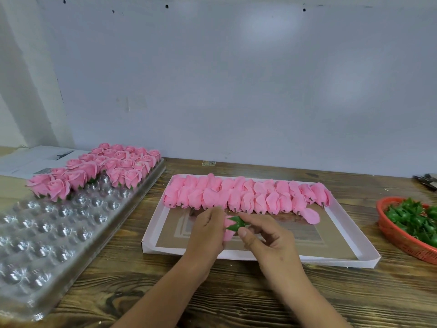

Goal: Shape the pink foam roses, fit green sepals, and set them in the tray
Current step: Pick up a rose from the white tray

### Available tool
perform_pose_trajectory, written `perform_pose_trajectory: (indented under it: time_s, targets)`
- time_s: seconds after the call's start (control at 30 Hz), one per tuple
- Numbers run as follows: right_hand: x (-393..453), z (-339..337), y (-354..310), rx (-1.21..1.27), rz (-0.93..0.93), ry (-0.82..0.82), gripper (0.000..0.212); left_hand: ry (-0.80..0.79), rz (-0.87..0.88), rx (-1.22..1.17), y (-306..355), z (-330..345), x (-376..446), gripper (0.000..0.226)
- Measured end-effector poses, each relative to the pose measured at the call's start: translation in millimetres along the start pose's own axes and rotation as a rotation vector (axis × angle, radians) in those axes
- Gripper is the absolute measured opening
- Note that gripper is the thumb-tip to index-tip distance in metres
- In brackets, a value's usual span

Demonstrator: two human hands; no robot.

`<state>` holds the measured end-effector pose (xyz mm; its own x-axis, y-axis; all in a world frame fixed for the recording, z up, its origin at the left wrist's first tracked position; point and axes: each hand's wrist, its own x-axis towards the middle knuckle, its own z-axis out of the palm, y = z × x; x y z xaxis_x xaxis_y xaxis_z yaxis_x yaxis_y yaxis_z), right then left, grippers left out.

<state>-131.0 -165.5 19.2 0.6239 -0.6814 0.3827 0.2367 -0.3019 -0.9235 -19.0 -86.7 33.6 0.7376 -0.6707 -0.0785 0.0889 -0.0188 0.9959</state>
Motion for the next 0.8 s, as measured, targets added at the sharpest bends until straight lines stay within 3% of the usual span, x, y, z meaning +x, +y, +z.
perform_pose_trajectory:
  time_s: [0.8]
  targets:
    - [1.2, -7.2, 1.2, -0.202, 0.113, -0.012, 0.039, -0.025, 0.163, 0.188, -17.9, -1.9, 3.5, 0.041]
